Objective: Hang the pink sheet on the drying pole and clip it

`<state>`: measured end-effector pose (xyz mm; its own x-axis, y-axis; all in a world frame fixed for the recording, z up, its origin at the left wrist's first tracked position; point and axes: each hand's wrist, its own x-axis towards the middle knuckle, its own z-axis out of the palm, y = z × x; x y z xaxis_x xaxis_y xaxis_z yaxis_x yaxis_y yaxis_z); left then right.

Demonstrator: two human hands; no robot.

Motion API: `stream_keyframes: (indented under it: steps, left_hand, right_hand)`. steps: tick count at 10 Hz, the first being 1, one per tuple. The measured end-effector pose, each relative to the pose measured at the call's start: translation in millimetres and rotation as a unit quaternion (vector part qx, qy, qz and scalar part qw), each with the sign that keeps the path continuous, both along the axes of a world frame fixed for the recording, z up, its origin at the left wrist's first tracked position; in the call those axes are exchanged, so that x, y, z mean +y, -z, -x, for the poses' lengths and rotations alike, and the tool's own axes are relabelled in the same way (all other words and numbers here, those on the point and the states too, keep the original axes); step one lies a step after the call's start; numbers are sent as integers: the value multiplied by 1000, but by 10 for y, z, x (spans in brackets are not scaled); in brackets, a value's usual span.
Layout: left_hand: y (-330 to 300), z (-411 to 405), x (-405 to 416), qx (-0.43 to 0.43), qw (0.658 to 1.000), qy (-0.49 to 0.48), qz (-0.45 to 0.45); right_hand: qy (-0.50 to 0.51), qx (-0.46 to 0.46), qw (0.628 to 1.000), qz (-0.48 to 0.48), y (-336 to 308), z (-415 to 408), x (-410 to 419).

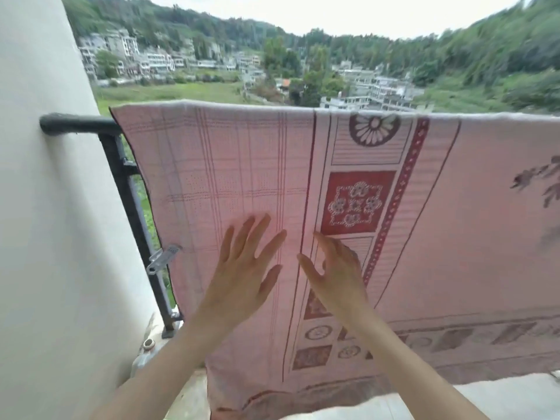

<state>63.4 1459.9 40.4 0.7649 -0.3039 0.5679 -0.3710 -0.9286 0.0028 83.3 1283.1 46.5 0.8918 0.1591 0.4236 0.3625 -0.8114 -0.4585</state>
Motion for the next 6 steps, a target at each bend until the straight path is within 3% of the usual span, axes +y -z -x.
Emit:
stream_keyframes:
  steps: [2, 5, 6]
  left_hand:
    - [-1058, -241, -65, -129, 991, -21, -8]
    - [-1294, -389, 85, -166, 983, -77, -33]
    - [-1304, -407, 83, -166, 983, -80, -25]
  right_hand:
    - [22, -268, 963, -2, -1035, -270, -222]
    - [30, -277, 959, 49, -1324, -573, -313]
    - [-23, -212, 977, -20, -1596, -387, -420]
